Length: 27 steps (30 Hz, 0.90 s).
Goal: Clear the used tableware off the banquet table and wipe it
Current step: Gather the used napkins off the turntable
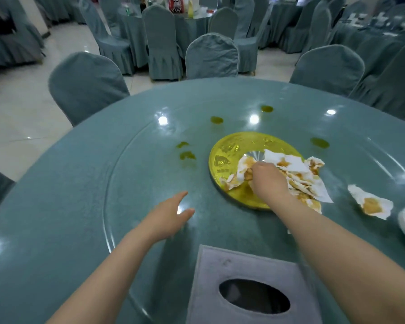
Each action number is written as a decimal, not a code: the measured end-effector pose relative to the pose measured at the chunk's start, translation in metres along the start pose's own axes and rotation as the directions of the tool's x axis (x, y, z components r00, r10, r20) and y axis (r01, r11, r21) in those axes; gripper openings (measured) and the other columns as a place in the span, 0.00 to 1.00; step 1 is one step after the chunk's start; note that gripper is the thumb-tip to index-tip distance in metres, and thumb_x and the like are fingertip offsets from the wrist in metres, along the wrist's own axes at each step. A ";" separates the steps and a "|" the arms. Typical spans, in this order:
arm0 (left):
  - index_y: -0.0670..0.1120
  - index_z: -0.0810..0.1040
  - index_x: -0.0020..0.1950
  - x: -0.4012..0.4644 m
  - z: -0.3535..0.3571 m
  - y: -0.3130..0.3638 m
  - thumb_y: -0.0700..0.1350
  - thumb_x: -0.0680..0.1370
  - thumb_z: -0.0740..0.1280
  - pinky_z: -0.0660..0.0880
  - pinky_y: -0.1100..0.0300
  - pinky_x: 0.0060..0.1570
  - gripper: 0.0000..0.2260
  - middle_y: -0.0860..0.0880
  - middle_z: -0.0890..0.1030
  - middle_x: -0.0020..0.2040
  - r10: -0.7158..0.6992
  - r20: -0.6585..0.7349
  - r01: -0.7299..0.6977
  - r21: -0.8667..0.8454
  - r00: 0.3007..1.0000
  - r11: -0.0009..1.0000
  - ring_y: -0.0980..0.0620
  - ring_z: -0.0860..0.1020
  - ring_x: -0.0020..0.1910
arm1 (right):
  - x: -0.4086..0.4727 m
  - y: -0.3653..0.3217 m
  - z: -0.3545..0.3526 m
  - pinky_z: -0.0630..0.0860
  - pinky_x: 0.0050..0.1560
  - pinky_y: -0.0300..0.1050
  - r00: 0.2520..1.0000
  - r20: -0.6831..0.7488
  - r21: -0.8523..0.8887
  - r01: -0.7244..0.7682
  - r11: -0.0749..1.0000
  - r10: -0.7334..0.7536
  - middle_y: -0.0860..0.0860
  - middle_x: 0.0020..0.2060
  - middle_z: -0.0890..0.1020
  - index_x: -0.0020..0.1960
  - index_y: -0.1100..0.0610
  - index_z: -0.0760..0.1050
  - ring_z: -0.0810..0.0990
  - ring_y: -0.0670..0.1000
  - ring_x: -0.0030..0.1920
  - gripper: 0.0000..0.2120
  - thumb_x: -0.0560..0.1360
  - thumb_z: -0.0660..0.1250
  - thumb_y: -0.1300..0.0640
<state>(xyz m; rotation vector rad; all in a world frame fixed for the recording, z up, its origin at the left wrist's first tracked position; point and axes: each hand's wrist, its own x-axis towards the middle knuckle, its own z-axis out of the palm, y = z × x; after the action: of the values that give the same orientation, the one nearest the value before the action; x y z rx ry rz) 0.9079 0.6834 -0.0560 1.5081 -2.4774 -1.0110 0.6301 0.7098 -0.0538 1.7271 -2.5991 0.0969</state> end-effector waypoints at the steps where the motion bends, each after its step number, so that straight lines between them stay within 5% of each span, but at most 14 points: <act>1: 0.52 0.59 0.76 0.003 -0.005 0.003 0.55 0.80 0.61 0.60 0.61 0.67 0.26 0.51 0.64 0.75 0.006 -0.001 -0.006 -0.013 1.000 1.000 0.51 0.64 0.73 | 0.007 0.000 0.004 0.74 0.51 0.48 0.999 0.054 0.031 0.004 1.000 -0.005 0.57 0.59 0.77 0.62 0.58 0.72 0.74 0.58 0.59 0.18 0.73 0.59 0.62; 4: 0.51 0.61 0.76 0.011 -0.018 0.010 0.52 0.80 0.61 0.60 0.59 0.69 0.24 0.51 0.65 0.75 0.020 -0.014 -0.021 -0.050 1.000 0.999 0.52 0.65 0.73 | 0.020 -0.006 0.018 0.66 0.66 0.55 0.948 0.311 0.061 0.044 0.997 -0.061 0.60 0.75 0.59 0.77 0.43 0.47 0.62 0.63 0.72 0.34 0.76 0.58 0.41; 6: 0.51 0.62 0.75 0.017 -0.023 0.013 0.51 0.80 0.62 0.60 0.59 0.69 0.24 0.51 0.66 0.74 0.030 -0.025 -0.031 -0.058 0.999 0.998 0.52 0.65 0.72 | 0.026 -0.013 0.031 0.62 0.69 0.58 0.928 0.367 0.022 0.062 0.998 -0.065 0.62 0.75 0.54 0.75 0.38 0.47 0.58 0.66 0.73 0.34 0.74 0.57 0.33; 10: 0.51 0.63 0.75 0.026 -0.027 0.017 0.51 0.80 0.62 0.61 0.61 0.67 0.23 0.51 0.67 0.74 0.065 -0.040 -0.067 -0.029 0.997 0.997 0.53 0.66 0.72 | 0.028 -0.036 0.042 0.70 0.60 0.52 0.971 0.193 -0.034 0.149 0.988 -0.140 0.58 0.64 0.71 0.66 0.48 0.70 0.70 0.62 0.63 0.16 0.79 0.58 0.50; 13: 0.52 0.63 0.75 0.026 -0.025 0.022 0.52 0.80 0.62 0.61 0.60 0.68 0.23 0.53 0.67 0.74 0.072 -0.042 -0.074 -0.029 0.997 0.997 0.54 0.66 0.71 | 0.026 -0.046 0.037 0.72 0.53 0.47 0.957 0.177 0.021 0.229 0.973 -0.229 0.56 0.56 0.78 0.60 0.52 0.77 0.76 0.59 0.56 0.16 0.76 0.60 0.63; 16: 0.52 0.63 0.75 0.022 -0.023 0.030 0.52 0.80 0.62 0.61 0.61 0.66 0.23 0.53 0.67 0.73 0.095 -0.039 -0.095 -0.007 0.995 0.995 0.53 0.66 0.71 | 0.020 -0.043 0.026 0.73 0.50 0.46 0.951 0.173 0.141 0.234 0.962 -0.257 0.56 0.52 0.81 0.54 0.56 0.80 0.78 0.59 0.52 0.14 0.73 0.61 0.65; 21: 0.51 0.63 0.75 0.013 -0.024 0.046 0.50 0.80 0.62 0.60 0.63 0.66 0.23 0.53 0.67 0.74 0.132 -0.064 -0.131 0.018 0.989 0.991 0.54 0.65 0.72 | 0.002 -0.019 0.006 0.73 0.54 0.48 0.977 -0.119 0.447 0.211 0.869 -0.176 0.53 0.54 0.80 0.56 0.56 0.80 0.77 0.55 0.54 0.12 0.76 0.63 0.63; 27: 0.51 0.60 0.76 0.003 -0.014 0.067 0.52 0.80 0.62 0.61 0.63 0.64 0.25 0.52 0.65 0.75 0.176 -0.046 -0.172 0.069 0.983 0.983 0.53 0.65 0.72 | 0.000 0.039 0.007 0.72 0.52 0.47 0.992 -0.121 0.408 0.011 0.913 0.042 0.52 0.57 0.79 0.58 0.54 0.79 0.76 0.56 0.56 0.14 0.74 0.64 0.63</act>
<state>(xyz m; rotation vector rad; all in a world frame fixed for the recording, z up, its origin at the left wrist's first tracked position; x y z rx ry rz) 0.8596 0.6942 -0.0079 1.2878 -2.5749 -0.8599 0.5937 0.7241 -0.0629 1.7340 -2.6332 0.7783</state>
